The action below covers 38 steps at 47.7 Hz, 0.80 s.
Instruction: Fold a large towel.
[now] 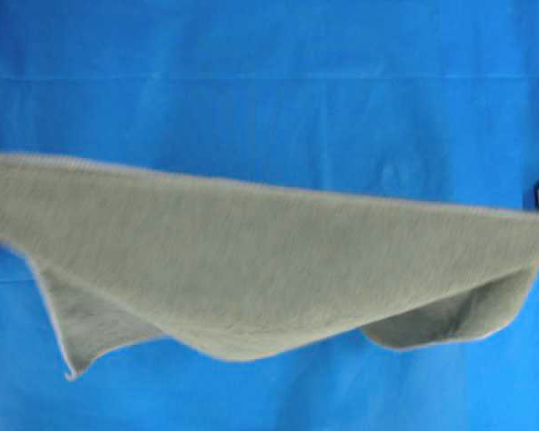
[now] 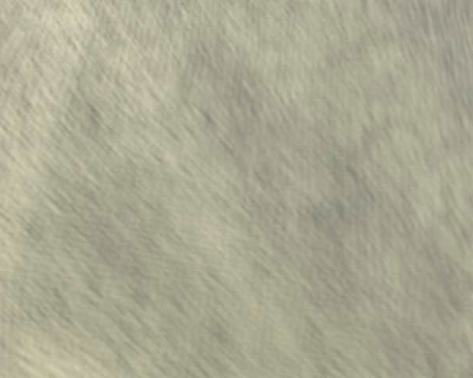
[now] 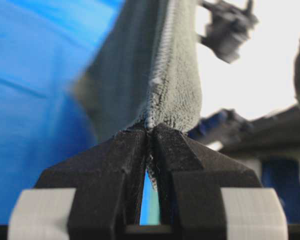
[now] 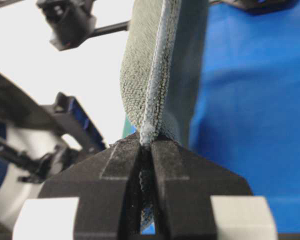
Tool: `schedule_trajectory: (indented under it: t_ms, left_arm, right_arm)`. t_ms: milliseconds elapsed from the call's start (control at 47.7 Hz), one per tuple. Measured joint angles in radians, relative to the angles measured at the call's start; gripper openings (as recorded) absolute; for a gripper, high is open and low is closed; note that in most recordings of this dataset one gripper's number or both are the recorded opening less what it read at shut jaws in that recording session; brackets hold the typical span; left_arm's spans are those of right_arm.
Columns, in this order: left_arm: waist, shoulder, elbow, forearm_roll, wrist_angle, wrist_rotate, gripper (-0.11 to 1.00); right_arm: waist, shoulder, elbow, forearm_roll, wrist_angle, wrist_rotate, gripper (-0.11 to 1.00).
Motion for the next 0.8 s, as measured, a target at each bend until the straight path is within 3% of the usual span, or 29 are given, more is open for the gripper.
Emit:
schedule_trajectory:
  t_ms: [210,356,524,629,796]
  left_arm:
    - [0.232,0.003,0.060,-0.003,0.037,-0.005,0.03]
    - [0.357,0.064,0.184,-0.005,0.064,-0.006,0.03]
    - [0.463,0.152,0.288,-0.002,0.035,0.020,0.03]
    - [0.522,0.209,0.324,0.005,-0.021,0.066,0.03]
    - [0.643,0.279,0.327,0.005,-0.149,0.204,0.03]
  right_arm:
    - [-0.123,-0.040,-0.003,-0.109,0.164,0.087,0.02]
    - [-0.238,-0.002,0.064,-0.123,0.282,0.158,0.02]
    - [-0.377,0.052,0.150,-0.135,0.337,0.172,0.02]
    - [-0.459,0.061,0.196,-0.178,0.339,0.169,0.02]
    - [-0.615,0.074,0.253,-0.318,0.328,0.164,0.02]
